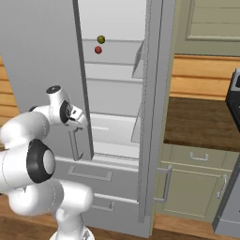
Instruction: Take the strawberry from the fridge and place it on top of the pancake, located on the dining counter.
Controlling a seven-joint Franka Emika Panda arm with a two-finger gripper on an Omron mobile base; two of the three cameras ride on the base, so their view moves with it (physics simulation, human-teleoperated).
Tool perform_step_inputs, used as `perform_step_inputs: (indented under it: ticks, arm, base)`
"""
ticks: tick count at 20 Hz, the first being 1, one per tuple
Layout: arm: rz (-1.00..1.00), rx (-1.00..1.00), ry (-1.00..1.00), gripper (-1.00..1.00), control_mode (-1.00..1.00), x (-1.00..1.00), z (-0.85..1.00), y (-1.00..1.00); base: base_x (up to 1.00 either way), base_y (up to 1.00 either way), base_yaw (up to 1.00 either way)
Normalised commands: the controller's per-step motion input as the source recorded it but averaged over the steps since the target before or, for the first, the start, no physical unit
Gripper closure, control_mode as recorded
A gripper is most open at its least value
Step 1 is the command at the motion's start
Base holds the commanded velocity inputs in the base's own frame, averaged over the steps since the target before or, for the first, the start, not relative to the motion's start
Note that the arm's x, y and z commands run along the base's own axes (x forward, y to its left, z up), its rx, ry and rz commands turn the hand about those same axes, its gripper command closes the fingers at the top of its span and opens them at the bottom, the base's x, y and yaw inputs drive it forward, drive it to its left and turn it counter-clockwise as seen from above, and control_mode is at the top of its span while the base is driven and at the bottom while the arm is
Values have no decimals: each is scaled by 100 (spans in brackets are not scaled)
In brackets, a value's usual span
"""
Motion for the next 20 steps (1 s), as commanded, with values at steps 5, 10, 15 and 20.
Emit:
perform_step_inputs:
  ticks: [5,10,15,20]
  arm:
    - [12,0,-1,-100,-100,24,-37,-1]
    - [12,2,0,-100,-100,7,-35,0]
    - [1,0,0,100,-100,-10,-7,0]
    - [-20,-2,0,100,-100,-46,0,15]
  base:
    - [0,0,0]
    - [0,0,0]
    - [0,0,0]
    - [0,0,0]
